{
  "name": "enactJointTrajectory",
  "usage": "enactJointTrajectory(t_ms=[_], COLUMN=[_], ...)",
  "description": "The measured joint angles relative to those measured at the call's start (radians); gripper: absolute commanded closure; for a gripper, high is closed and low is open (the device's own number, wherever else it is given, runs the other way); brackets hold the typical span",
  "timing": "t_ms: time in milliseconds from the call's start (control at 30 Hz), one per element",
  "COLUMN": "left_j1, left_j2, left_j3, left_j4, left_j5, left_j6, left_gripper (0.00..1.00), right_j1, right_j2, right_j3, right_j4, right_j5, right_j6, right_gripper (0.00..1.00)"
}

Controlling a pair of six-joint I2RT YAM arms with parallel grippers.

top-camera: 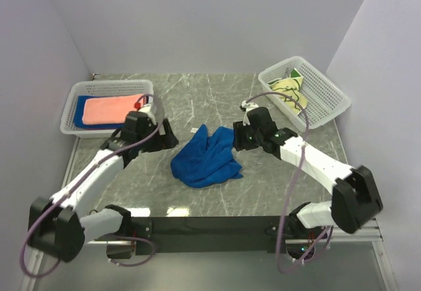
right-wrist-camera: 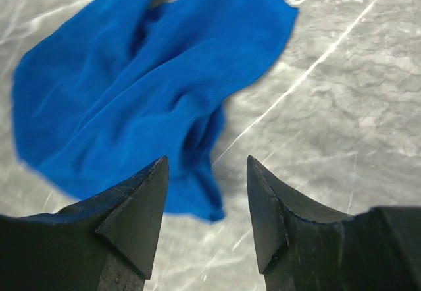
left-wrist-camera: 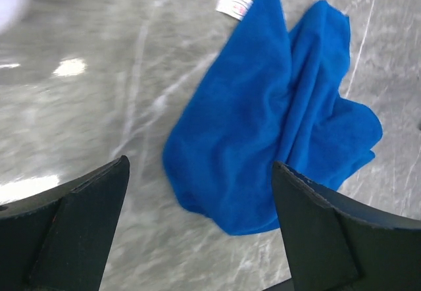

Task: Fold and stack the towels
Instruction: Move the towel to the center of the board

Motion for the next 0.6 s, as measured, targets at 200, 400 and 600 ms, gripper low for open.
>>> enactJointTrajectory(t_ms=[200, 400, 600], left_j1=[-0.137, -0.208, -0.243], left_j2=[0.282, 0.565, 0.759], left_j3=[0.151, 0.346, 0.537], left_j4=[0.043, 0.057, 0.046], left_j5=[-0.068, -0.158, -0.249], left_j6=[-0.04, -0.066, -0.074], left_gripper=[0.1, 0.16, 0.24], right_j1=[-0.04, -0.058, -0.069], right_j2=[0.214, 0.345, 0.456], right_j3=[0.045, 0.105, 0.206], right_j4=[0.067, 0.098, 0.122], right_j5=[-0.023, 0.002, 0.071], right_j6=[0.022, 0.021, 0.016], right_gripper=[0.39, 0.39, 0.44])
